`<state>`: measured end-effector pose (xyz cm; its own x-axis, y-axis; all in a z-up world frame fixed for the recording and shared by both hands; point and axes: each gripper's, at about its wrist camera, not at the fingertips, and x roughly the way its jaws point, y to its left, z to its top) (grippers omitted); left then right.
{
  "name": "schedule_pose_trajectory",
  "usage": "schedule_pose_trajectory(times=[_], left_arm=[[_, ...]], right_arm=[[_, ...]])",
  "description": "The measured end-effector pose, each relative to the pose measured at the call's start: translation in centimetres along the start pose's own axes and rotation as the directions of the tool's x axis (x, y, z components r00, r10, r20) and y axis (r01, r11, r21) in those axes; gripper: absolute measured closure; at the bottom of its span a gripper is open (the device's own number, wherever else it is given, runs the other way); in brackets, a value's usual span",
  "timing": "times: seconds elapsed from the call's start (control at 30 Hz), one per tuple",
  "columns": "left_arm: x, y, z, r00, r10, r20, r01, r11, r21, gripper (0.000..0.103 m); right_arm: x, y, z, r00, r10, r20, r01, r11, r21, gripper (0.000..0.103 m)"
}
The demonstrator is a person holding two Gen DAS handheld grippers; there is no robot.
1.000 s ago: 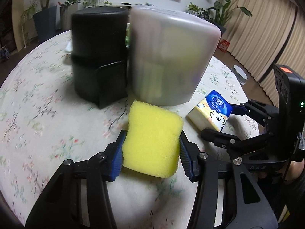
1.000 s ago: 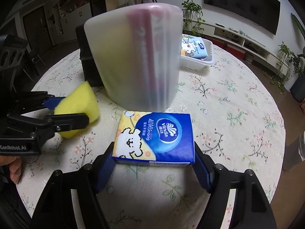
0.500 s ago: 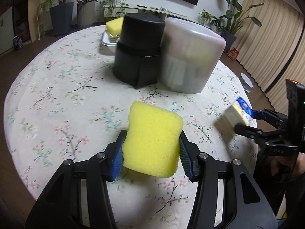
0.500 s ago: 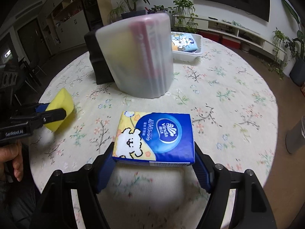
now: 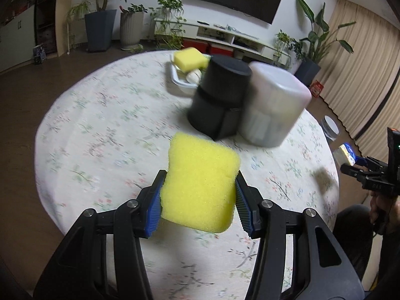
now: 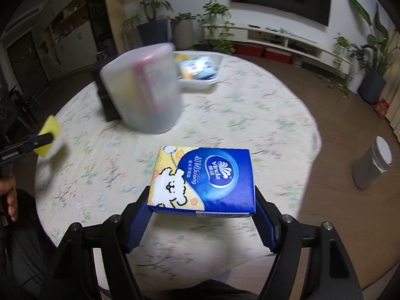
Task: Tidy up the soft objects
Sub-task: 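Carry the yellow sponge and blue tissue pack over the white tray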
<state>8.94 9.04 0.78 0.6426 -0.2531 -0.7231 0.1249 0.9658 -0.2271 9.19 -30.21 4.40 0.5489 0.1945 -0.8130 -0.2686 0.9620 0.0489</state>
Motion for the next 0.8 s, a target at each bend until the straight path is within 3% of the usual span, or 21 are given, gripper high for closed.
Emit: schedule_pose_trajectory(times=[0.23,0.4,0.6,0.8], left_arm=[[-1.9,5.1,4.2,0.995,0.091,0.046,-0.090,0.996,-0.017,0.054],[-2.3,7.4,9.8,0.985,0.158,0.070,-0.160,0.987,0.026,0.054],[0.3,7.4,17.4,0.982,0.171,0.084,-0.179,0.979,0.098,0.054],[5.2,5.2,24.2,0.991,0.107,0.082,-0.121,0.974,0.191,0.054]], right_arm=[[-1.1,-7.1,2.7,0.993,-0.116,0.021,0.115,0.992,0.053,0.027],[-1.3,-12.8,6.9,0.978,-0.206,0.032,0.203,0.976,0.084,0.027],[0.0,-17.6,15.2,0.962,-0.262,0.071,0.253,0.961,0.113,0.027],[3.3,-17.0,23.3,0.954,-0.281,0.101,0.278,0.960,0.042,0.027]])
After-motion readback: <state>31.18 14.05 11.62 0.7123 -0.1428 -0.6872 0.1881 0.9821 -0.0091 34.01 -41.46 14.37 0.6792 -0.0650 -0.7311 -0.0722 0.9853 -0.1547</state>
